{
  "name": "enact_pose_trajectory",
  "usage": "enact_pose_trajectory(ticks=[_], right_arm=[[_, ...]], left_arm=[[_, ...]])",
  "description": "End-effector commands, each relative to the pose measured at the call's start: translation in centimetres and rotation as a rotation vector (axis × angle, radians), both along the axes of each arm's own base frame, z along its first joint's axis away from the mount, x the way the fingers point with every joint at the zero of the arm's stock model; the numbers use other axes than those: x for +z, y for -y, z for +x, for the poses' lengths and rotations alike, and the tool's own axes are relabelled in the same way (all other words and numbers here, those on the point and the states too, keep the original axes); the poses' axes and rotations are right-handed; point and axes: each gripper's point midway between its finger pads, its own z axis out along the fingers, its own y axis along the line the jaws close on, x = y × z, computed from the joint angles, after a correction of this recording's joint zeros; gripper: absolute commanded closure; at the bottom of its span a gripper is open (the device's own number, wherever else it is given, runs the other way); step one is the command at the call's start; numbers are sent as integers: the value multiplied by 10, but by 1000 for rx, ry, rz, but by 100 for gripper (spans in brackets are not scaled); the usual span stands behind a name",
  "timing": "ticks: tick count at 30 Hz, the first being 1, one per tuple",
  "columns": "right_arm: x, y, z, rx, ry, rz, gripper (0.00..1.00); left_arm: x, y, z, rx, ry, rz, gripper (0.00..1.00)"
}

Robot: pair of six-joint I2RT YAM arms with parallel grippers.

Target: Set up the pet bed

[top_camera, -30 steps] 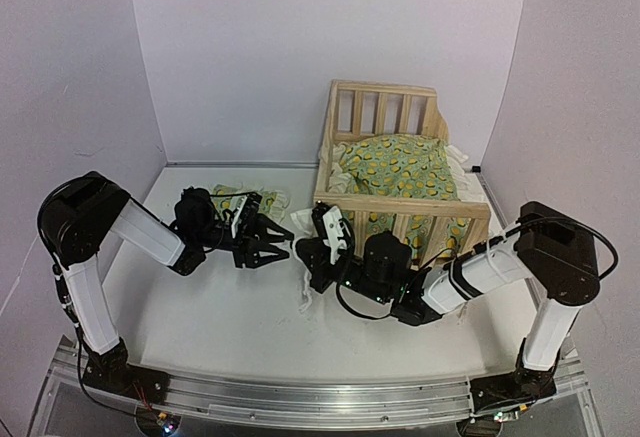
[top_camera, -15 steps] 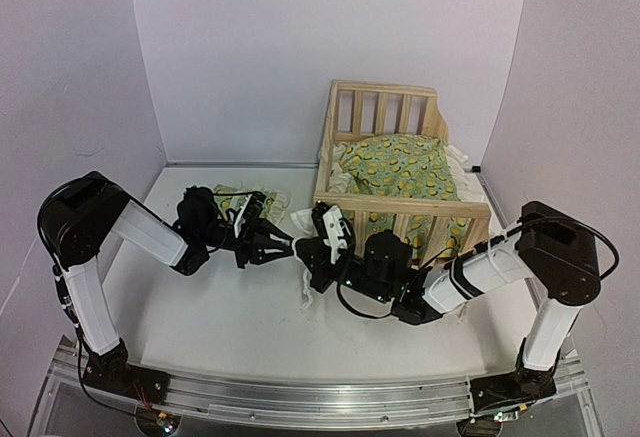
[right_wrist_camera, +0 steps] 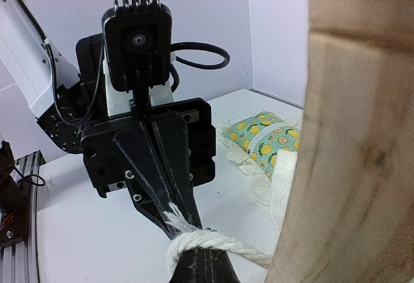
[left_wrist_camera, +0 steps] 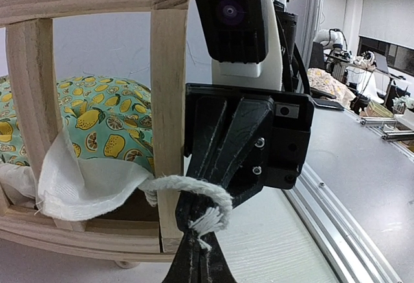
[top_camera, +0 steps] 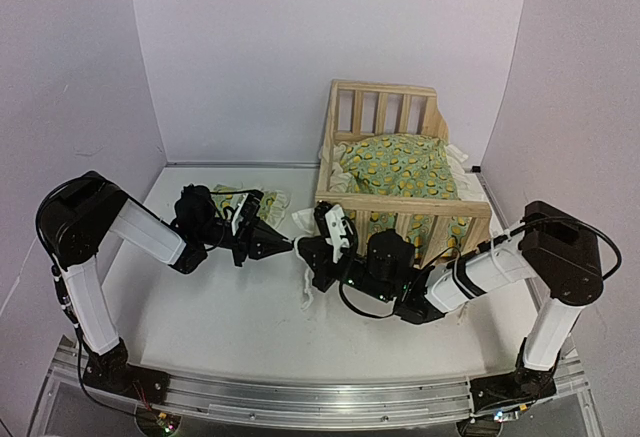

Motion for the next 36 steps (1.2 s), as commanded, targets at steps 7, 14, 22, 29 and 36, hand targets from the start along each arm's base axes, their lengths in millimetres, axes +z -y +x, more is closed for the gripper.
enact_pose_trajectory(ticks=[7,14,22,29,36], right_arm=[[29,18,-2,-26,-137,15,62],[12,30,-43,30,-390,-59,34],[-14,22,-51,-25,-445,-112,27],[-41,8,-12,-303,-259,-64,20],[-64,18,16,-510,-220,-22,15]], left_arm=[[22,3,2,90,27,-53,100],[12,5,18,200,-62,-35,100],[2,11,33,249,-161,-18,100],[7,6,38,312,-193,-29,100],[10,5,40,334,-244,-33,100]])
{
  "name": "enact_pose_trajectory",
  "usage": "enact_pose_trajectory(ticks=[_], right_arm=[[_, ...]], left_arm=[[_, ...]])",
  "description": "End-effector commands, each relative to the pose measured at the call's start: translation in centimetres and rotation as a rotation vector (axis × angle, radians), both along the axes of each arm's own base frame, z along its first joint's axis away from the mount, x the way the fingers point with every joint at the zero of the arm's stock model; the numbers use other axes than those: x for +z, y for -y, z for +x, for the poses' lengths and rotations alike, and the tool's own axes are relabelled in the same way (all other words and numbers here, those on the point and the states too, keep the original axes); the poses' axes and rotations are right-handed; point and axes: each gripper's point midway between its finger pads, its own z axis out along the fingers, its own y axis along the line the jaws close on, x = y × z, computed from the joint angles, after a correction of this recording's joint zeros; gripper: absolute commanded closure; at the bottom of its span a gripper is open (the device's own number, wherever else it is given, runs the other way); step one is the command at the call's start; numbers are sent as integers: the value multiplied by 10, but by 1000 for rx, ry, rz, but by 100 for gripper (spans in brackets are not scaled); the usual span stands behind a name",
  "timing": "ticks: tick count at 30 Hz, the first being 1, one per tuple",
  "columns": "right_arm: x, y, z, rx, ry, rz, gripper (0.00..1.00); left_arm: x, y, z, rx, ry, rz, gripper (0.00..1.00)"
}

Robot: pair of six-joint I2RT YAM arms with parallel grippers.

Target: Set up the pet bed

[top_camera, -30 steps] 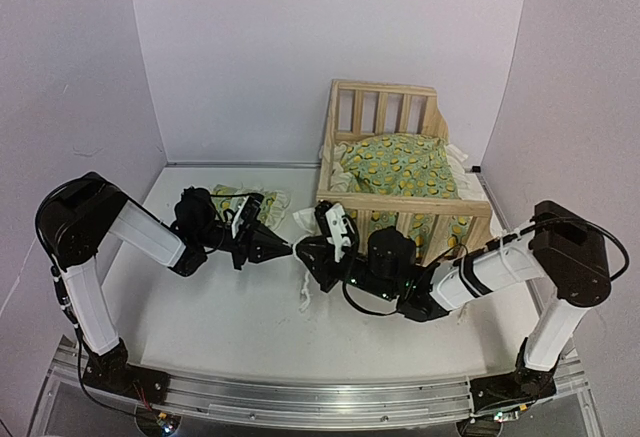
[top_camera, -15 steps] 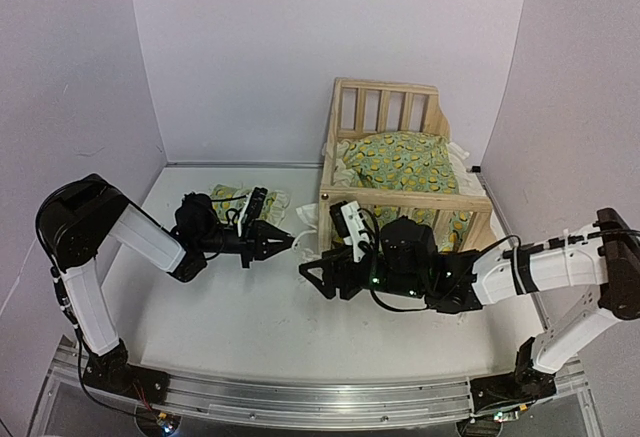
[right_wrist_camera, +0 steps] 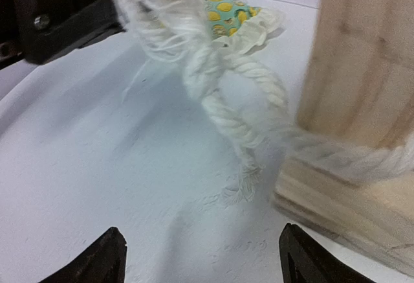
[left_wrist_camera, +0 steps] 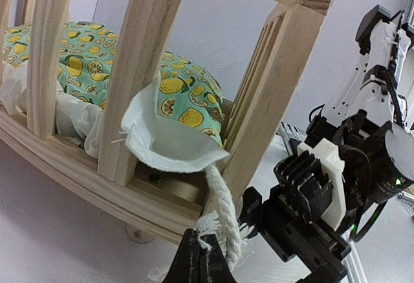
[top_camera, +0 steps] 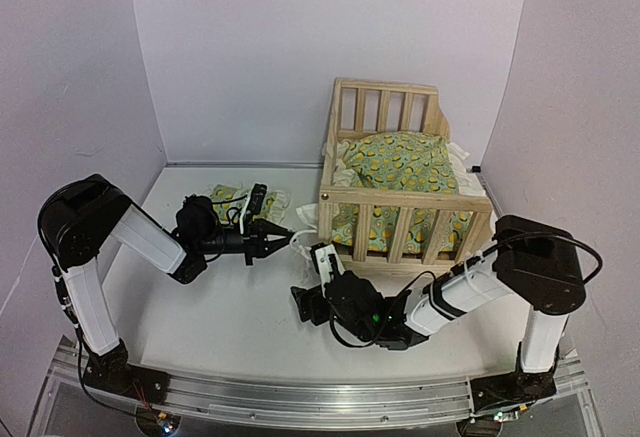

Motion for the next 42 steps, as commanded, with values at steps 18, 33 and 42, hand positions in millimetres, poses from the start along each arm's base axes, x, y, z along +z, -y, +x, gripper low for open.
enact_pose_trajectory(ticks=[18,33,42], right_arm=[[21,-8,65,-352,182,163,41],[35,-19,11,20,35,219,100],[28,10,-29,155,-120,153,100]], left_arm=[[35,1,-14,20,-1,-72,100],[12,-12,58,510,-316,-71,100],[4,-30,92,916,-436,-25,100]])
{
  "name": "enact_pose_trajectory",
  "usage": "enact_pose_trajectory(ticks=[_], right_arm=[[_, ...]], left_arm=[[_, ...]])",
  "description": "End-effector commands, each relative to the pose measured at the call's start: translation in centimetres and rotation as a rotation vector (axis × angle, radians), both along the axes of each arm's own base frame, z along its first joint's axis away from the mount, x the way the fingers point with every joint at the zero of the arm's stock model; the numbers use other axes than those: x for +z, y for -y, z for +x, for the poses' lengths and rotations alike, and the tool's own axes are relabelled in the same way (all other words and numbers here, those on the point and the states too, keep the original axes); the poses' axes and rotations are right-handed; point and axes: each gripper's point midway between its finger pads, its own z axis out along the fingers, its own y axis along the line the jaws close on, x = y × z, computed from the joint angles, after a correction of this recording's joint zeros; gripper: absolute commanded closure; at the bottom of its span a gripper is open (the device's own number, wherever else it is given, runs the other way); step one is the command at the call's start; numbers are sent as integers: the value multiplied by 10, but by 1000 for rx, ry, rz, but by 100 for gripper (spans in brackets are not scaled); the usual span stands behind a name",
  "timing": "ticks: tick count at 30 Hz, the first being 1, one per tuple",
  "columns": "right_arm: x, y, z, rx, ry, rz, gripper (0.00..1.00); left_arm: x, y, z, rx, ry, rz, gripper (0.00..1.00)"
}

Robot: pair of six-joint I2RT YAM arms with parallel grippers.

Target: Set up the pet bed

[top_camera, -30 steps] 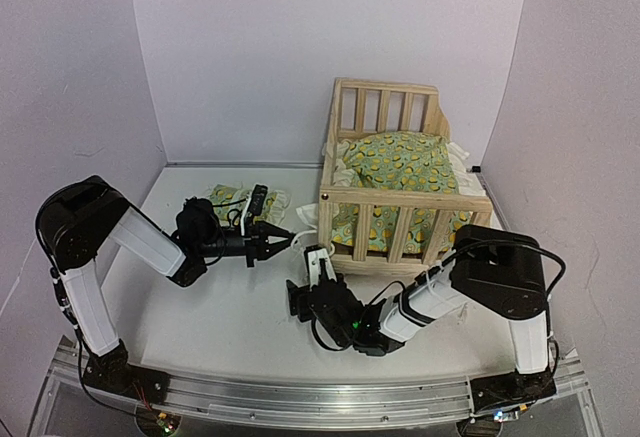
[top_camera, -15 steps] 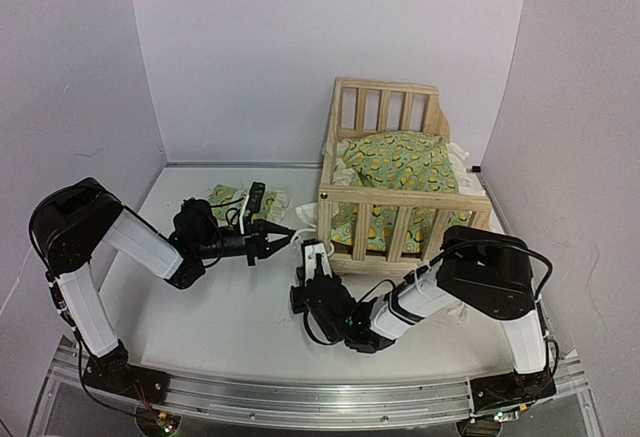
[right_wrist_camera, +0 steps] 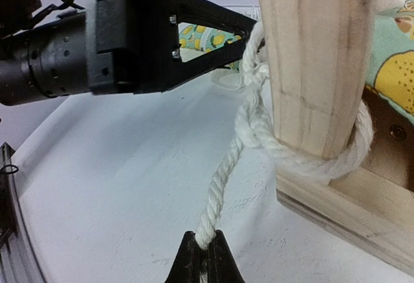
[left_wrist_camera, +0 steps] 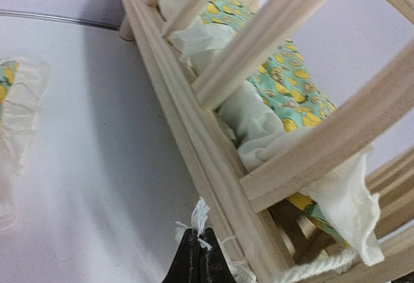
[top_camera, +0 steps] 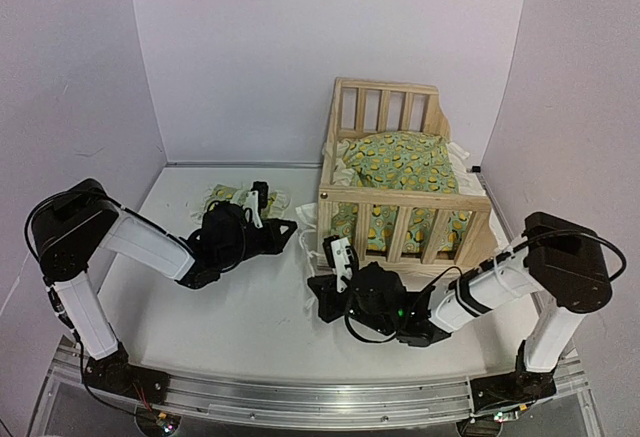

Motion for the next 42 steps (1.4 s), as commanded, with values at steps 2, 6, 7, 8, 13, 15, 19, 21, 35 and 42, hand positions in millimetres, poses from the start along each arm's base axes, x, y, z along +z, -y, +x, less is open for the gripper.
enact_pose_trajectory(ticks=[2,6,7,8,13,15,19,21,35,42], right_arm=[[2,8,-23,102,-77,-22,100],[15,4,-40,217,-68,-40,100],[16,6,-44,234,-73,-55,100],[17,6,-47,257,-76,-71,100],[13,21,-59,302,-111,-179,100],[7,28,-64,314,-133,-224,100],[-13,40,-72,335,-181,-318,100],[-19,47,-75,335,-199,-327,100],[37,116,-51,-45,-33,-199,100],[53,90,-36,8,19,-194,100]], left_arm=[[51,-35,40,320,23,-19,100],[92,-42,39,371,83,-71,100],[97,-44,40,390,84,-76,100],[100,-46,42,410,76,-75,100],[82,-40,72,519,-5,31,100],[62,-28,85,536,-58,80,100],[4,-26,103,579,-171,134,100],[-20,-32,113,612,-192,193,100],[-63,-84,152,725,-230,349,100],[-46,-65,101,430,-166,243,100]])
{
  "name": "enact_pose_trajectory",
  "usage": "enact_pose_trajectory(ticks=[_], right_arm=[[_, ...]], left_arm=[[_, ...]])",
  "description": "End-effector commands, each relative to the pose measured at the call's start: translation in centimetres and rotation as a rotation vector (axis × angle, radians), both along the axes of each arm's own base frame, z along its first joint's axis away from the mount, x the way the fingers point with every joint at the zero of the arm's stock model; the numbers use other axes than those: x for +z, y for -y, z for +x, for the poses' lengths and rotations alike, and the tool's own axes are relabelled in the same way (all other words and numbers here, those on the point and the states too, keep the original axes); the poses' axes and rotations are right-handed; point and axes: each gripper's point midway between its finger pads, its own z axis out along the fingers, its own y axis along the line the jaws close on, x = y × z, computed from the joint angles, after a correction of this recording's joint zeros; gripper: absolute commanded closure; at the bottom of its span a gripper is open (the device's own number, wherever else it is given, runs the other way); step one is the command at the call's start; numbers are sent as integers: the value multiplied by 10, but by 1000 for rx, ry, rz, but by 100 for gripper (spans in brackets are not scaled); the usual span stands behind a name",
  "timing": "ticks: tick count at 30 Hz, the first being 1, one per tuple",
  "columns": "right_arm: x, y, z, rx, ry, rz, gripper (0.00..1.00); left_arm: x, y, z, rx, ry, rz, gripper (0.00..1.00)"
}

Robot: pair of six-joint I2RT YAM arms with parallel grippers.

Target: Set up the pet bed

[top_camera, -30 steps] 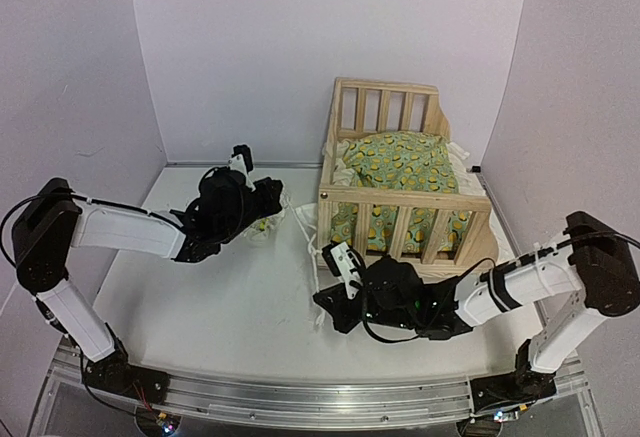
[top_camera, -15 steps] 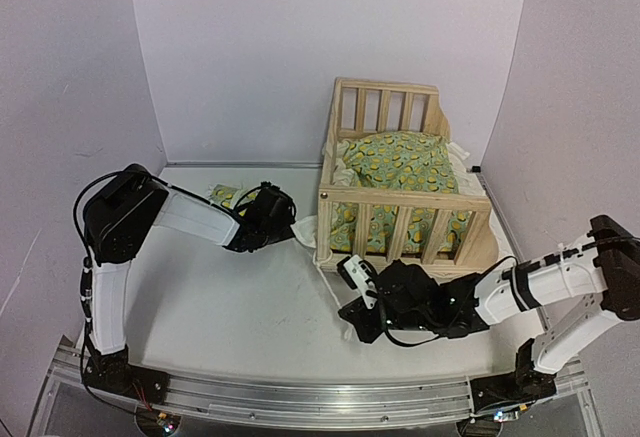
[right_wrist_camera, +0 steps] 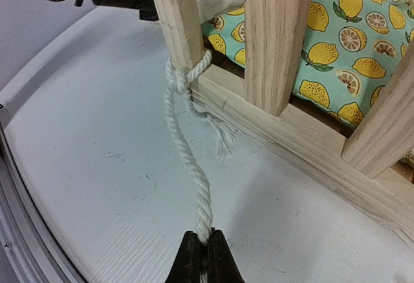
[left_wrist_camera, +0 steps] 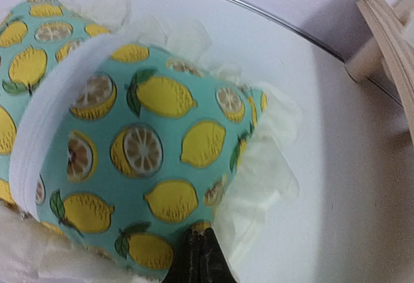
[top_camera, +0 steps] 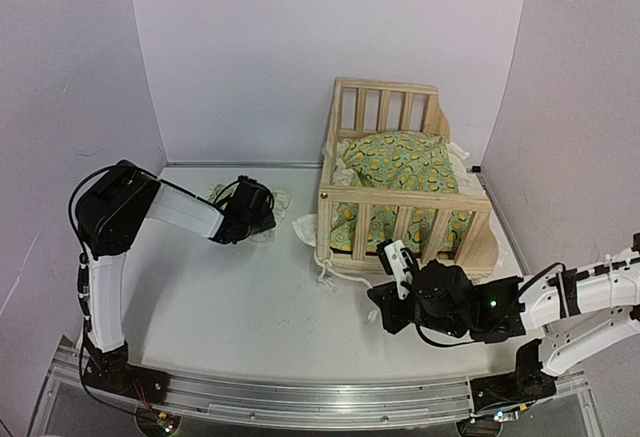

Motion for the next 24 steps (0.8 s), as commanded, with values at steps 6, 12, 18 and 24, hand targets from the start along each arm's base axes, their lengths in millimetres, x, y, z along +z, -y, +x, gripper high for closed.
enact_pose_trajectory(ticks=[6,12,18,24], right_arm=[[53,-34,27,36,118,74,100],[67,-29,25,44,124,124,100],[76,-31,22,59,120,159,100],[77,-36,19,81,109,166,100]], left_arm=[[79,49,-142,-646,309,-228,47],[70,86,-226,-953,436,-177,28],[57,109,-226,-958,558,-185,16],[48,137,-213,-951,621,-222,16]])
